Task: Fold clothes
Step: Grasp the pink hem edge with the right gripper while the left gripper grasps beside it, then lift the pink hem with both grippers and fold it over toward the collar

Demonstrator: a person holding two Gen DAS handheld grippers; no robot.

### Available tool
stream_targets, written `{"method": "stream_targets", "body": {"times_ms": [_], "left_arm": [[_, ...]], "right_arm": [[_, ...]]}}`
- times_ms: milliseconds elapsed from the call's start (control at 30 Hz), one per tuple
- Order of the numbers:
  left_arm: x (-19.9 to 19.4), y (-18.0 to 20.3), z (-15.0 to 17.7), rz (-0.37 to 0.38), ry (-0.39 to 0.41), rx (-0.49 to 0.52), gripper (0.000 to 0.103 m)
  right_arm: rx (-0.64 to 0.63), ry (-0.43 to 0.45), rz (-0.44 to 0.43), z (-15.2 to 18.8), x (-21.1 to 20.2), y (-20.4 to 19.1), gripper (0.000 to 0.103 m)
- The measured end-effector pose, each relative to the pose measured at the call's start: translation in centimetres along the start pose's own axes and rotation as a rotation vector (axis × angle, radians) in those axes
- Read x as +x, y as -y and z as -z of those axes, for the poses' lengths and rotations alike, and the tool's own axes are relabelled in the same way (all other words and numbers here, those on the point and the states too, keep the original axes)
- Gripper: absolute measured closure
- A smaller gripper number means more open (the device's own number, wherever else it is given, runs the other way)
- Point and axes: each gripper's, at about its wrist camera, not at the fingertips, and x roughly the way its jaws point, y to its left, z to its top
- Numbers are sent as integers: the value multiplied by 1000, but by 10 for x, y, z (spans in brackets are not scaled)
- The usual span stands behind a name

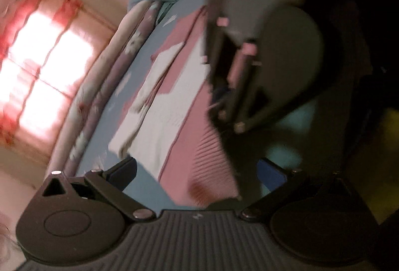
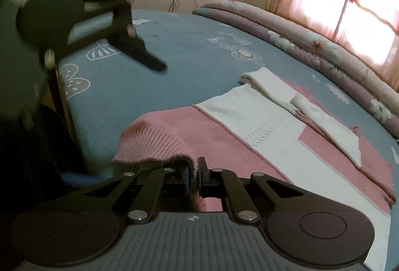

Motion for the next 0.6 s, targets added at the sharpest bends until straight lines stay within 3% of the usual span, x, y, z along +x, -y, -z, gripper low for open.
{"method": "stream_targets", "body": {"times_ms": [167, 233, 300, 367, 533, 567, 600], "left_arm": [[22, 14, -9, -91, -2, 63, 4], [29, 16, -11, -129, -12, 100, 16], [34, 15, -12, -124, -23, 129, 42], [39, 14, -12, -116, -44, 157, 58], [34, 22, -11, -102, -17, 247, 83], [34, 24, -11, -103, -15, 258, 92], [33, 23, -12, -98, -19, 249, 93]], "right_arm": [[10, -2, -13, -4, 1, 4, 94], [7, -3, -15, -5, 2, 6, 94], [4, -4, -18, -4, 3, 7, 94], [-3, -6, -16, -4, 2, 5, 94], [-6, -10, -20, -3, 2, 4, 94], [-4, -9, -18, -2, 2, 3, 93], [-2, -7, -16, -2, 2, 3, 91]]}}
